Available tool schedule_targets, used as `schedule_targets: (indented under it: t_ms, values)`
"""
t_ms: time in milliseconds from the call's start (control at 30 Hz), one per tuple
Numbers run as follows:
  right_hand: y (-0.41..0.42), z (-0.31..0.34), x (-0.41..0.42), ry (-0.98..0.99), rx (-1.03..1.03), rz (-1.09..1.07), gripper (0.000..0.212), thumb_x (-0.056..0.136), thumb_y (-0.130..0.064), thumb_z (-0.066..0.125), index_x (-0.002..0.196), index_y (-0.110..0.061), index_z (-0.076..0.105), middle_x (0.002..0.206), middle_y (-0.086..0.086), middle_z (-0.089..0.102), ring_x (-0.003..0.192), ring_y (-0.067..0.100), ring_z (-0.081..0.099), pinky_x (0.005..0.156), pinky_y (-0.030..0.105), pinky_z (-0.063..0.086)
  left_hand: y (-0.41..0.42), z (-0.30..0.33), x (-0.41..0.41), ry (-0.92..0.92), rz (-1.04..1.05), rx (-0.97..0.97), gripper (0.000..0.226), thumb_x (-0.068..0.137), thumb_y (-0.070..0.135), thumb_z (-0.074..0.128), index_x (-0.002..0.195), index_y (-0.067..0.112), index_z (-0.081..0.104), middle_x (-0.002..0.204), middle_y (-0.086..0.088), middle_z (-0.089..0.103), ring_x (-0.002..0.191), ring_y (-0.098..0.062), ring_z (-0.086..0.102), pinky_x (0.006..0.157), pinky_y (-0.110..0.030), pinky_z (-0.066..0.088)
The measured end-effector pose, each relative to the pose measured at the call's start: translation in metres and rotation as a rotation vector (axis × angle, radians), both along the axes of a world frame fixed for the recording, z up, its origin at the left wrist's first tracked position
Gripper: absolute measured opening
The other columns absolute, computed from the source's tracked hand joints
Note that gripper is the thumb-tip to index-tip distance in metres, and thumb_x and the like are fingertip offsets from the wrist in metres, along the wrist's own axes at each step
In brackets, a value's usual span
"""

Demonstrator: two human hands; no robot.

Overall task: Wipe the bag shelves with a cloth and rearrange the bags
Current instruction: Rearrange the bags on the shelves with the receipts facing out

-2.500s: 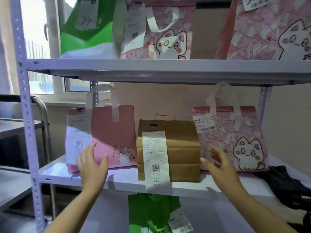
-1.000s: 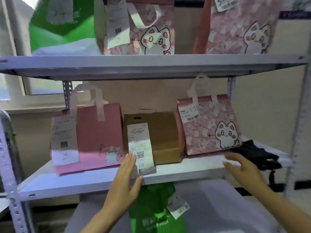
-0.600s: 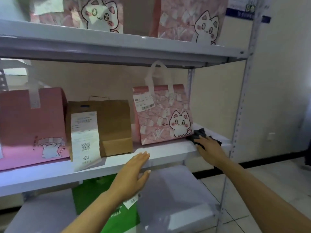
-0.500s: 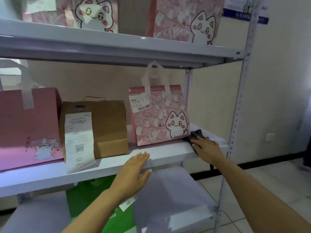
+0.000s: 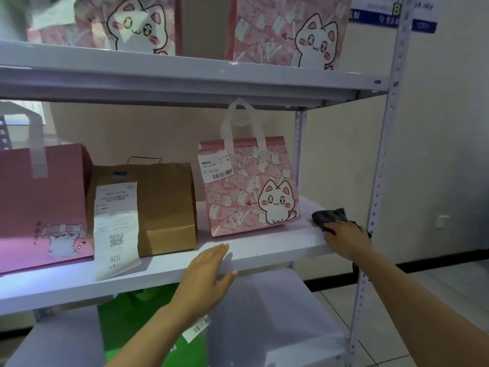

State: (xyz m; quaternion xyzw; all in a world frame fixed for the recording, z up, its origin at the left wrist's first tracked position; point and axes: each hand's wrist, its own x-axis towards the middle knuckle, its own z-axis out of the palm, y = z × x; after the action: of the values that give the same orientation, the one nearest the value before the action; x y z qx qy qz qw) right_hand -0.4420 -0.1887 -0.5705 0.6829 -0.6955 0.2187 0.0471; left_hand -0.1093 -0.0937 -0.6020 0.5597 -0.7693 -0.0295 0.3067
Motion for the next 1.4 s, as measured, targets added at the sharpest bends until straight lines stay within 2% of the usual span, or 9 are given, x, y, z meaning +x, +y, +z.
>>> schedule_targets:
  t_ms: [100,200,300,500,667,800,1133,1267,1400]
  values:
    - [-0.001,0.009,0.025,-0.316,-0.028,0.073,0.031,0.095,-0.026,0.042,0.123,-0.021,0.055,0.127,0.009,0.057,0.106,0.027,0.055,0.093,0.042,0.046,-0.005,0.007,-0.003,0.132,0.027,0.001,0.066,0.094,0.046,0.047,0.15,0.029,0.017,0.157,0.014,0.014,0.144,-0.007,0.014,0.114,-0.028,0.017]
    - [-0.005,0.017,0.055,-0.735,0.019,0.139,0.056,0.096,-0.026,0.05,0.148,-0.018,0.029,0.149,0.008,0.038,0.131,0.028,0.042,0.103,0.038,0.036,-0.005,0.014,-0.001,0.131,0.107,-0.172,0.057,0.094,0.04,0.05,0.146,0.029,0.029,0.156,0.012,0.017,0.142,-0.01,0.02,0.112,-0.031,0.024]
    - [-0.014,0.026,0.075,-0.984,-0.042,0.216,0.067,0.094,-0.028,0.055,0.15,-0.019,0.019,0.153,0.006,0.032,0.136,0.027,0.036,0.102,0.038,0.036,-0.003,0.011,0.013,-0.093,0.248,-0.348,0.049,0.09,0.04,0.049,0.138,0.03,0.045,0.153,-0.003,0.03,0.138,-0.023,0.033,0.111,-0.04,0.027]
    - [-0.029,0.026,0.095,-1.382,-0.039,0.287,0.059,0.094,-0.013,0.055,0.146,-0.015,0.027,0.14,-0.002,0.045,0.125,0.026,0.047,0.102,0.044,0.041,-0.016,0.001,0.043,-0.383,0.421,-0.105,0.057,0.092,0.064,0.026,0.138,0.037,0.045,0.155,-0.009,0.02,0.143,-0.028,0.021,0.112,-0.046,0.012]
    - [-0.029,0.021,0.102,-1.356,-0.089,0.281,0.046,0.091,-0.007,0.058,0.134,-0.009,0.042,0.133,0.009,0.054,0.107,0.022,0.055,0.094,0.039,0.047,-0.02,0.008,0.055,-0.368,0.384,0.028,0.071,0.082,0.07,-0.003,0.148,0.043,0.004,0.157,0.002,-0.02,0.136,-0.013,-0.027,0.114,-0.044,-0.009]
    - [-0.013,0.025,0.108,-1.353,-0.099,0.298,0.05,0.091,-0.005,0.057,0.137,-0.006,0.039,0.135,0.01,0.053,0.116,0.026,0.055,0.097,0.038,0.045,-0.014,0.015,0.063,-0.259,0.352,0.131,0.064,0.092,0.065,0.016,0.15,0.039,0.011,0.159,0.003,-0.015,0.144,-0.016,-0.018,0.116,-0.047,0.015]
    - [0.061,-0.002,0.168,-1.07,-0.205,0.322,0.042,0.09,-0.016,0.06,0.13,-0.022,0.049,0.124,-0.005,0.053,0.111,0.011,0.051,0.089,0.025,0.042,0.035,-0.01,0.087,0.058,-0.058,-0.084,0.055,0.096,0.048,0.04,0.146,0.028,0.031,0.155,0.013,0.022,0.142,0.001,0.014,0.118,-0.029,0.014]
    - [0.091,-0.03,0.209,-0.96,-0.099,0.49,0.033,0.089,-0.018,0.062,0.12,-0.025,0.056,0.12,-0.006,0.058,0.11,0.01,0.054,0.093,0.025,0.042,0.044,-0.048,0.117,-0.118,-0.074,-0.369,0.043,0.094,0.028,0.048,0.134,0.013,0.052,0.141,-0.006,0.05,0.129,-0.016,0.046,0.115,-0.051,0.024]
    - [0.111,-0.041,0.239,-0.9,-0.077,0.599,0.026,0.089,-0.017,0.062,0.113,-0.027,0.061,0.114,-0.004,0.061,0.106,0.009,0.057,0.094,0.024,0.045,0.05,-0.075,0.139,-0.095,-0.021,-0.421,0.042,0.093,0.024,0.049,0.132,0.01,0.054,0.139,-0.008,0.052,0.131,-0.022,0.045,0.115,-0.048,0.024]
